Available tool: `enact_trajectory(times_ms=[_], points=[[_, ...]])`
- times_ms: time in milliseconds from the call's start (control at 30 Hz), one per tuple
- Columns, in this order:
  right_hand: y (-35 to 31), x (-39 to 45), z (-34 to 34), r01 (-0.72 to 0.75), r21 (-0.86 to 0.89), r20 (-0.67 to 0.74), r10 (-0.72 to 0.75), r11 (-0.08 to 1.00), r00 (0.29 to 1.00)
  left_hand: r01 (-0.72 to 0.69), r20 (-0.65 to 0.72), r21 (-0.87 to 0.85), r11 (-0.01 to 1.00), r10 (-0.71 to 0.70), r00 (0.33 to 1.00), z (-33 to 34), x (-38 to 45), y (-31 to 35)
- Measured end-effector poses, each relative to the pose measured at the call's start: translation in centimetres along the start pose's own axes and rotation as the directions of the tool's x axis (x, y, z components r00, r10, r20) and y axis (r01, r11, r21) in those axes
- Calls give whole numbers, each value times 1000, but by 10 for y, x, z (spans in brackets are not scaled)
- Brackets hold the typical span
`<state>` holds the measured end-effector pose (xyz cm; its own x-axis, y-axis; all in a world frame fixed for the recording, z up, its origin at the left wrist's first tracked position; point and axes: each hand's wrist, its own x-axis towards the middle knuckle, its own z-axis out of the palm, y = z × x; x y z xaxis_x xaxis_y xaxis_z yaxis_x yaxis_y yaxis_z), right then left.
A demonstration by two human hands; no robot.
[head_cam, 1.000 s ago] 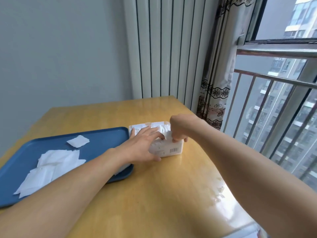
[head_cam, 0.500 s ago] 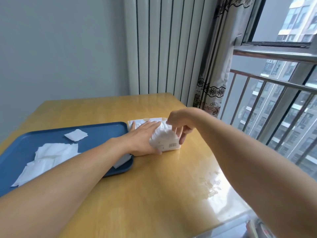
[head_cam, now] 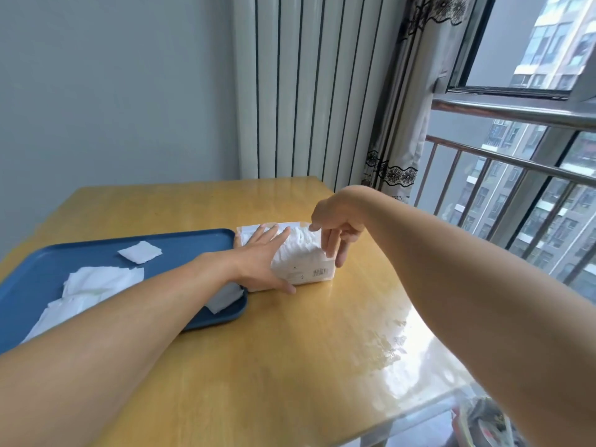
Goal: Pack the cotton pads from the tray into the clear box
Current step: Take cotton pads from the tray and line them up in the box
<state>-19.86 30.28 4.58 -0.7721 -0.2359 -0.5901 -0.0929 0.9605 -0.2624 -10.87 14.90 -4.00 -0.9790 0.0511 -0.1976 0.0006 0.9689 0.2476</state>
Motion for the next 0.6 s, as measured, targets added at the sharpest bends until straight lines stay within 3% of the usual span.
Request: enact_trajectory(times_ms=[200, 367, 500, 600], points=[[-7, -5, 14, 18, -308, -8, -22, 951, 1000, -37, -44, -15, 999, 36, 998, -1, -3, -6], [-34, -32, -15, 54, -454, -153, -137, 889, 979, -56, -139, -84, 995, 44, 989, -20, -26, -37], [-72, -52, -3, 276, -407, -63, -328, 871, 943, 69, -126, -108, 992, -82, 989, -32, -56, -77], [-97, -47, 35, 472, -448, 30, -515, 759, 857, 231, -60, -159, 960, -243, 968, -34, -86, -114]])
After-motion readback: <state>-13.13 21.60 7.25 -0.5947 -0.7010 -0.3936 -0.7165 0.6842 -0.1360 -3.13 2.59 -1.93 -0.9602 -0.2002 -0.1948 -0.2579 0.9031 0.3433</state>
